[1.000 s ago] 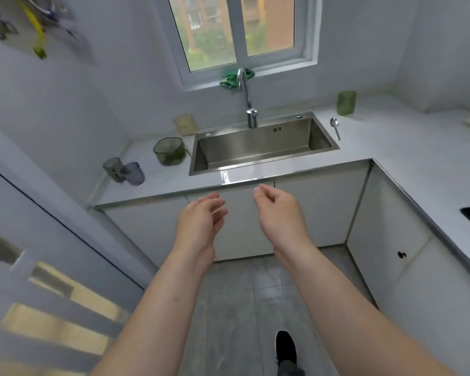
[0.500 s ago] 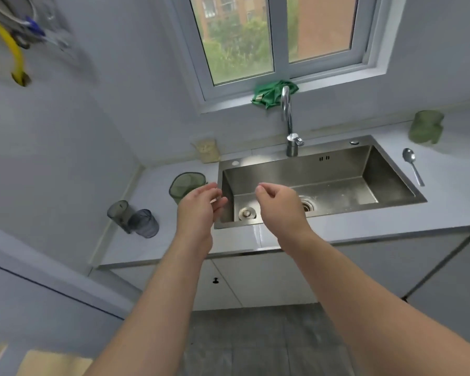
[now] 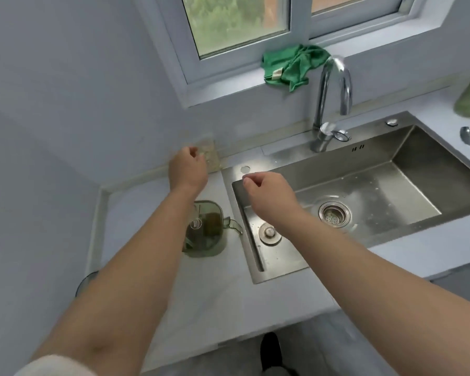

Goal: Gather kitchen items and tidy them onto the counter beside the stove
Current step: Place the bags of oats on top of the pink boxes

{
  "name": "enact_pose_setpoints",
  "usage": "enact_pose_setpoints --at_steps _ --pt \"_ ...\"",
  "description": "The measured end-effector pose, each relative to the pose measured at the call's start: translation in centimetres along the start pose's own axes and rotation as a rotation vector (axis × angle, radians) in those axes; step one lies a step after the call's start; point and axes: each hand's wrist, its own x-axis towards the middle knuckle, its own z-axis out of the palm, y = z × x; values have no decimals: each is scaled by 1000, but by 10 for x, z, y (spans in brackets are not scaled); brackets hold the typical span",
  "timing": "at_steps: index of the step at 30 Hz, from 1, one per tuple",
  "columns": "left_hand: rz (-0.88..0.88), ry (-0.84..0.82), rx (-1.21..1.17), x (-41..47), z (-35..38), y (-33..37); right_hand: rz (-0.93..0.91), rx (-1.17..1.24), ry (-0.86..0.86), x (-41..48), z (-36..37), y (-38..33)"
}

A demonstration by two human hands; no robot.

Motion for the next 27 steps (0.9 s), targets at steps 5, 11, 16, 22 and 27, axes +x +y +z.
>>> enact_pose_setpoints --at_steps 5,11,16,22,27 --pt "77 -93 250 92 19 -23 52 -14 34 56 34 -8" --pt "23 -168 365 134 40 -47 109 -33 64 81 41 -2" --pt "58 -137 404 145 47 -57 156 -30 97 89 48 2" --pt "112 -143 413 149 43 -51 162 -19 123 90 54 -1" --pt "315 -99 312 130 27 -18 187 42 118 84 43 -5"
